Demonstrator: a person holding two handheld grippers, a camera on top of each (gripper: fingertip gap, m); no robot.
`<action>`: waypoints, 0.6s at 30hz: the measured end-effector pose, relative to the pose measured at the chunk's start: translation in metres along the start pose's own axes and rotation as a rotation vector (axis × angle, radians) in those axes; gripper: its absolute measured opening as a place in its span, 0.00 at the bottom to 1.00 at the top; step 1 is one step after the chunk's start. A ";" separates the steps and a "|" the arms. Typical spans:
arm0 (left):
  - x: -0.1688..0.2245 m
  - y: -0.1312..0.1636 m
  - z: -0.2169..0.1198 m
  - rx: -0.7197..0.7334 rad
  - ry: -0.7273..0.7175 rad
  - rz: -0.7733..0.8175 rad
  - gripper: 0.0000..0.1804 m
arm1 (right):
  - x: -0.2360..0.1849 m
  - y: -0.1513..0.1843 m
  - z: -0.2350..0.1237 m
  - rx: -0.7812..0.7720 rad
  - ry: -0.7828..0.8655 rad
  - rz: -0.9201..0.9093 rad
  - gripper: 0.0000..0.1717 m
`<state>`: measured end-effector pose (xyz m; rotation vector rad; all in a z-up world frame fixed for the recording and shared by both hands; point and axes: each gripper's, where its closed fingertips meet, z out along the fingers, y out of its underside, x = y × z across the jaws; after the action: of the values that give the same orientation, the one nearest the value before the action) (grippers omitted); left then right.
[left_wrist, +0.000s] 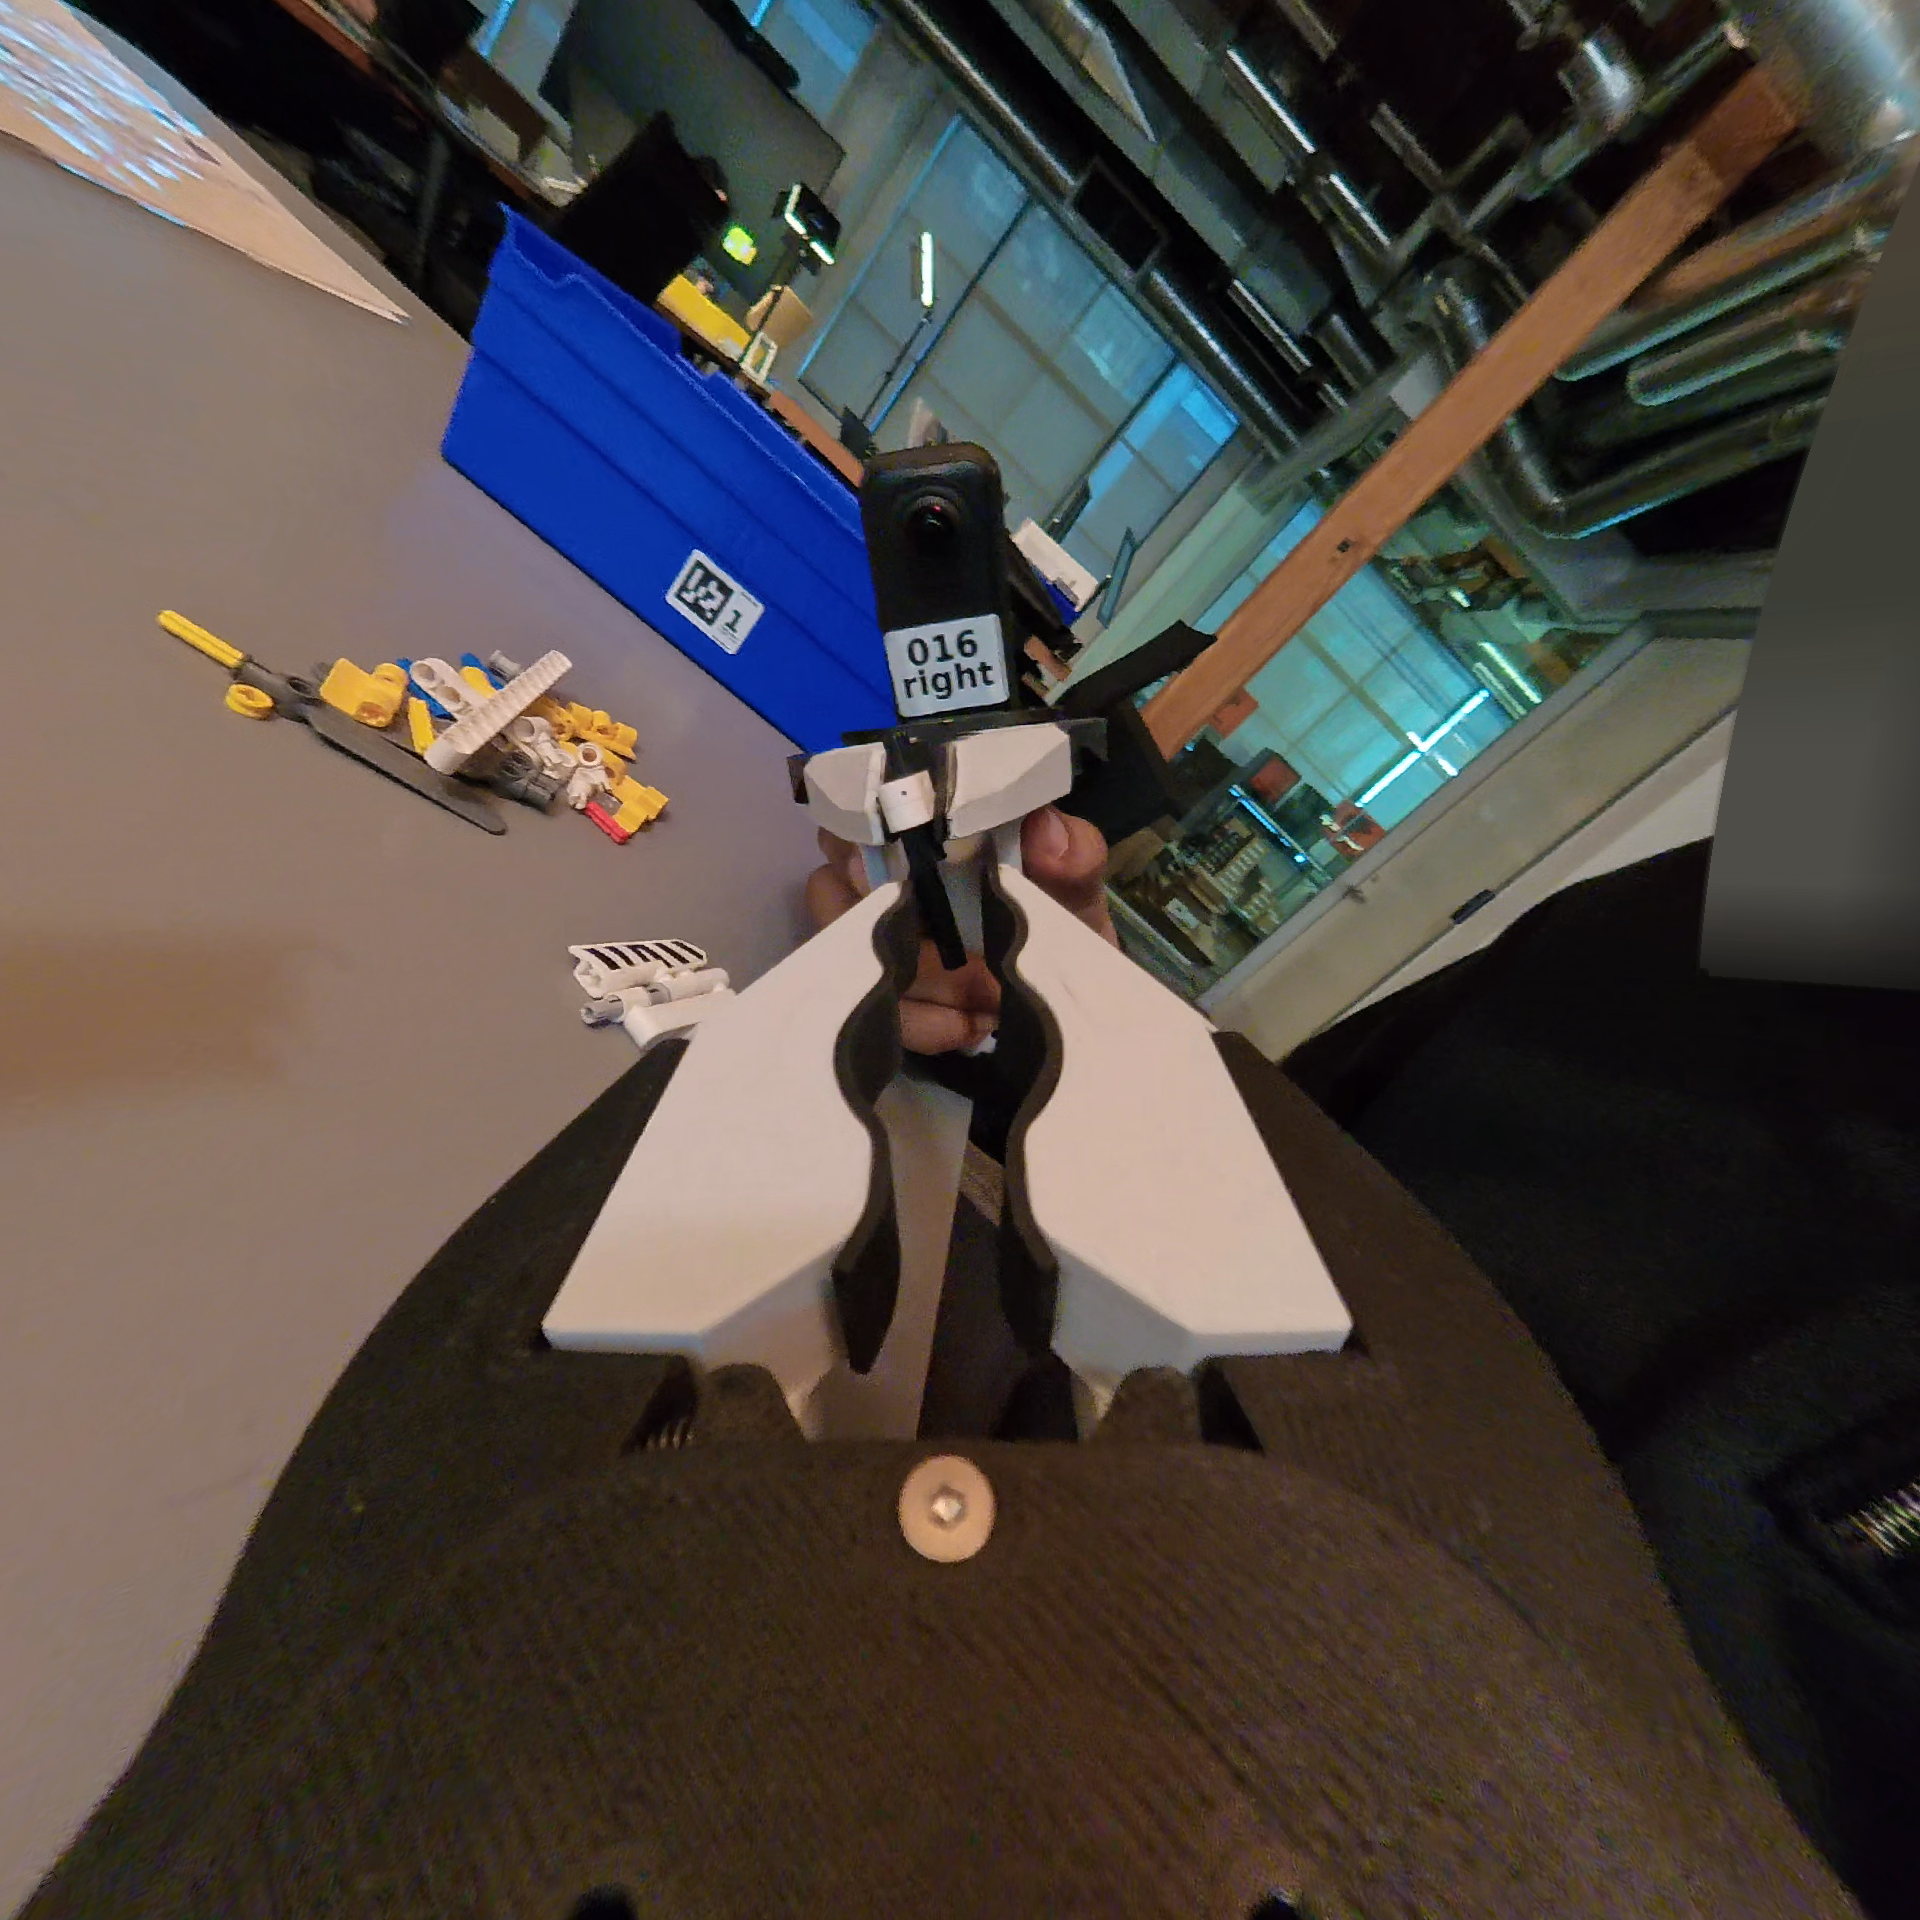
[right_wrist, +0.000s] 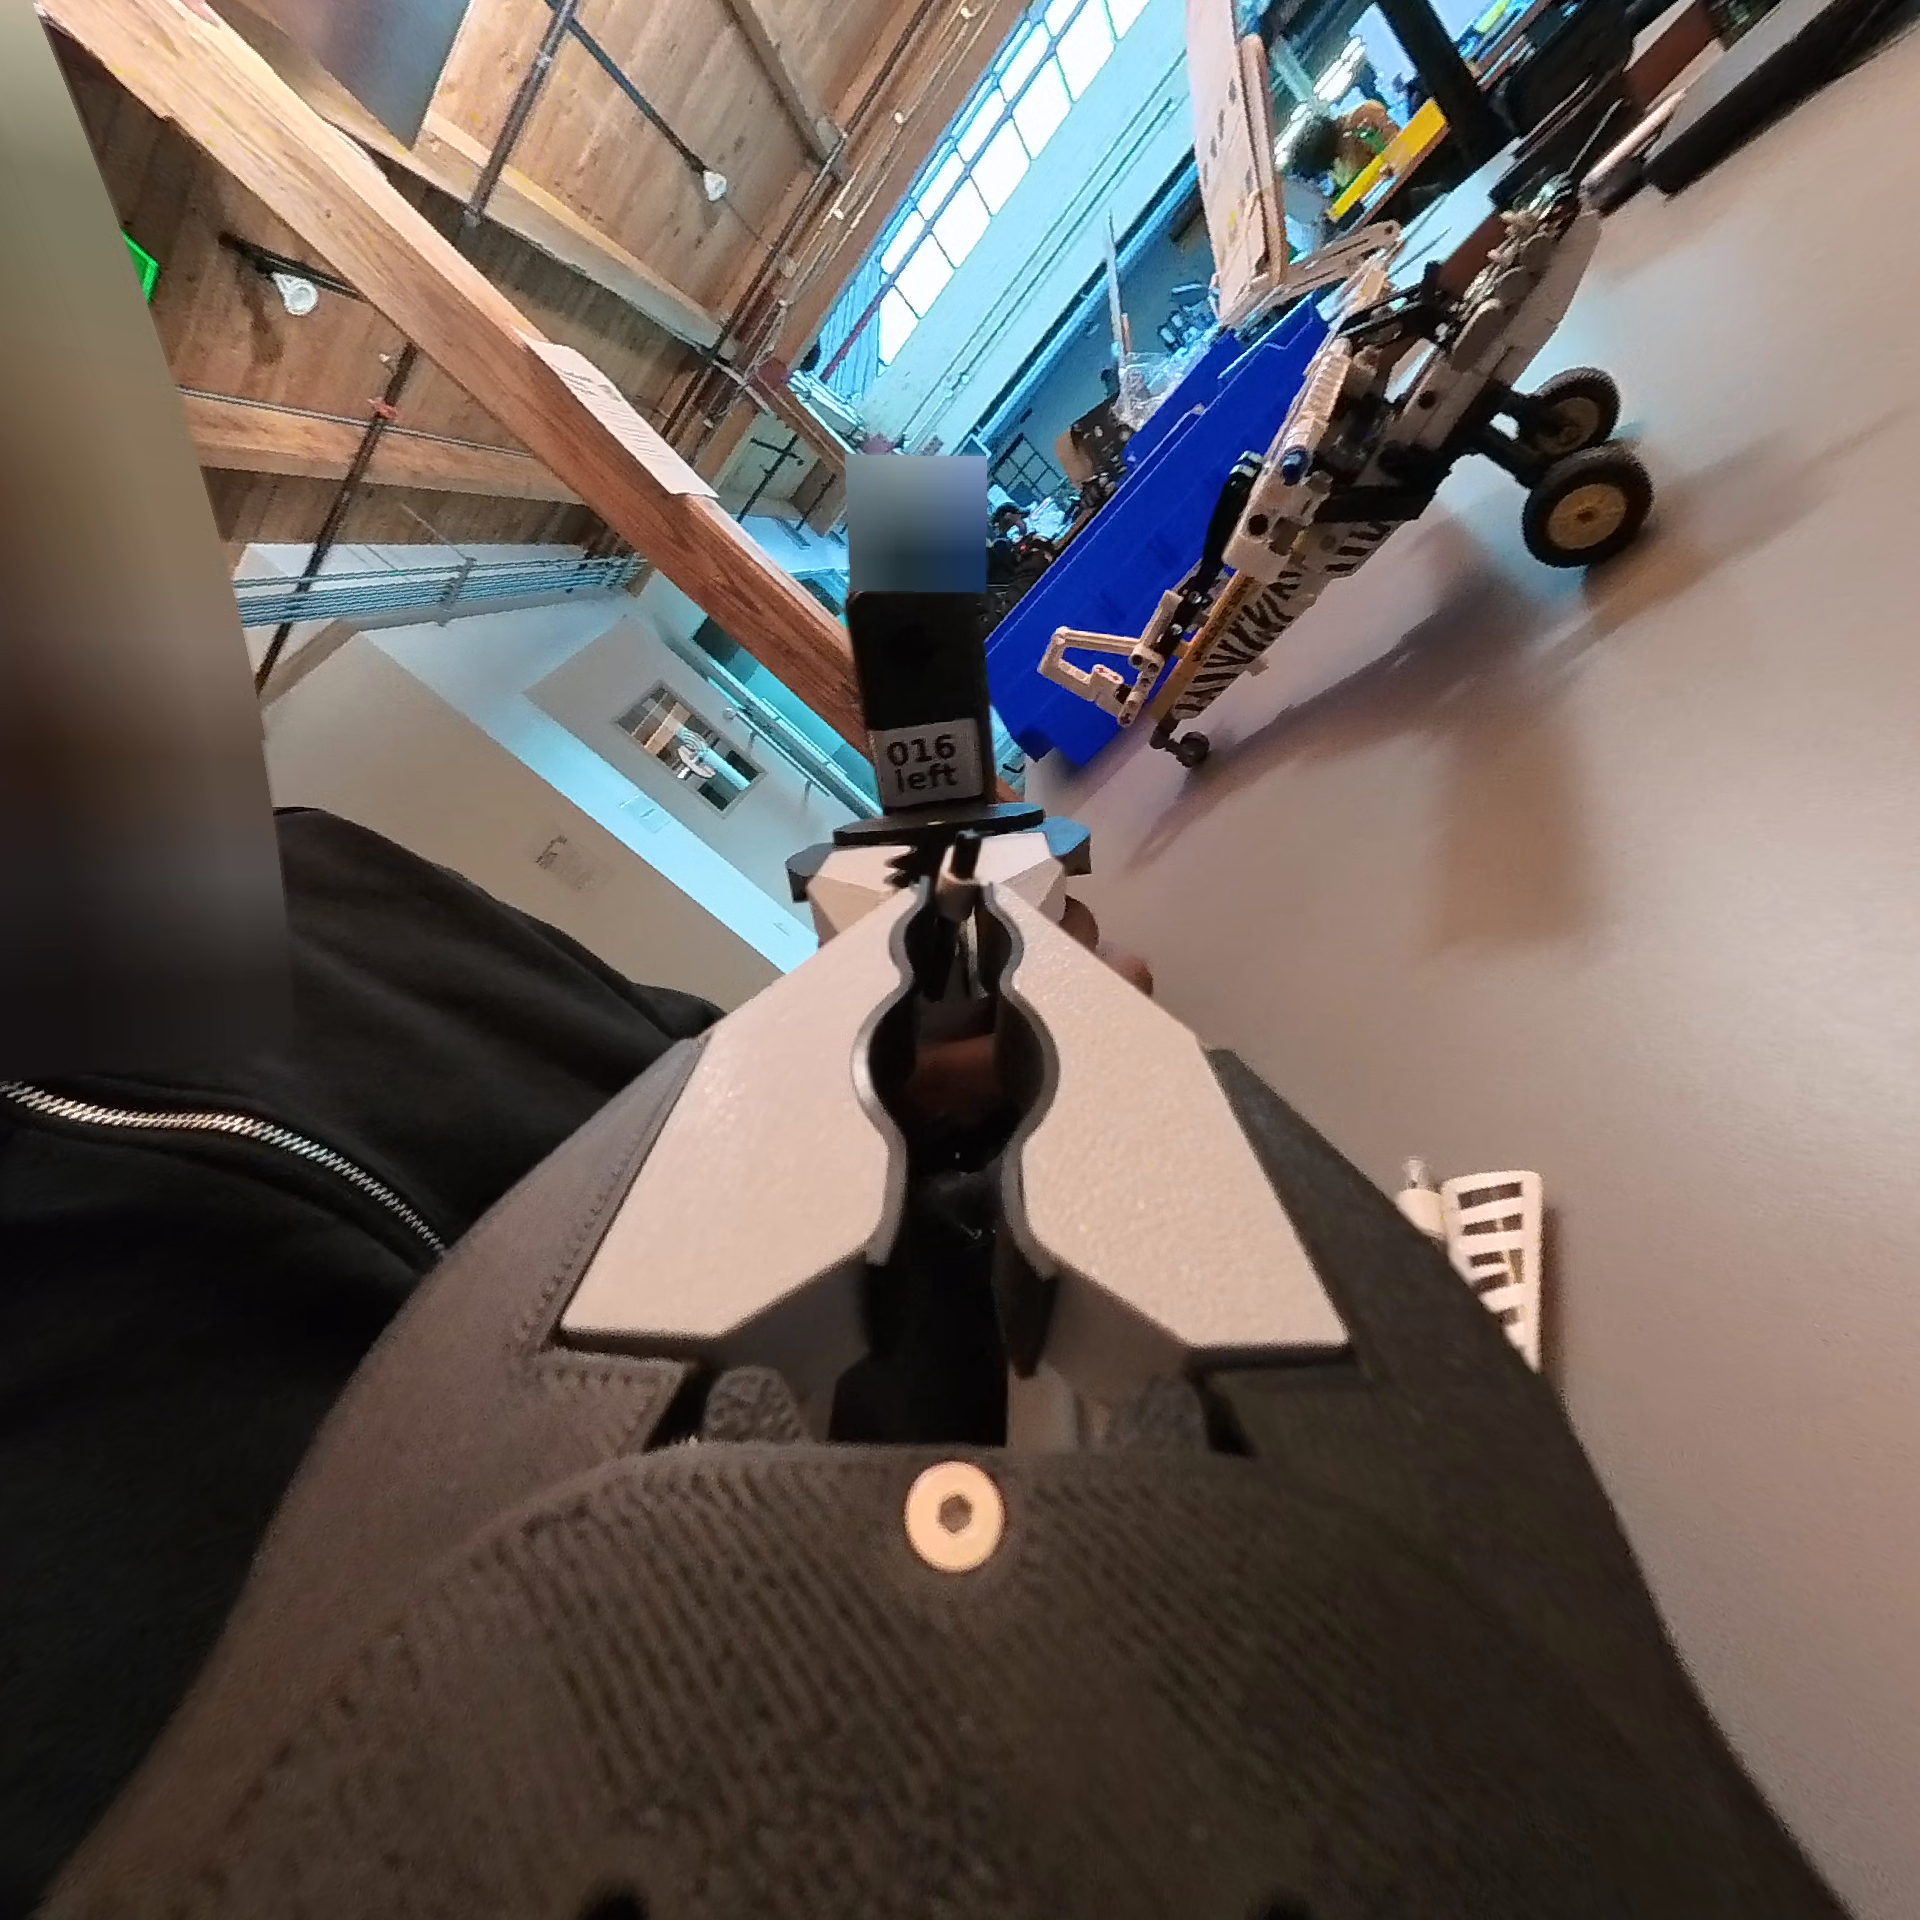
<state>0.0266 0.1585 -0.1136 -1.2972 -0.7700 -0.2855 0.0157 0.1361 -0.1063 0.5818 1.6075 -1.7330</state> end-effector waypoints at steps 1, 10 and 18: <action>0.001 0.000 0.000 -0.004 0.014 -0.008 0.03 | -0.001 0.000 -0.001 -0.001 -0.013 0.006 0.03; 0.004 0.002 0.000 -0.022 0.049 -0.039 0.01 | -0.005 0.002 -0.002 -0.017 -0.048 0.030 0.03; -0.001 0.008 0.004 -0.067 0.011 -0.045 0.00 | 0.000 0.001 0.002 -0.002 0.012 -0.019 0.09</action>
<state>0.0290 0.1644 -0.1204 -1.3416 -0.7863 -0.3572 0.0167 0.1337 -0.1067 0.5785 1.6276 -1.7440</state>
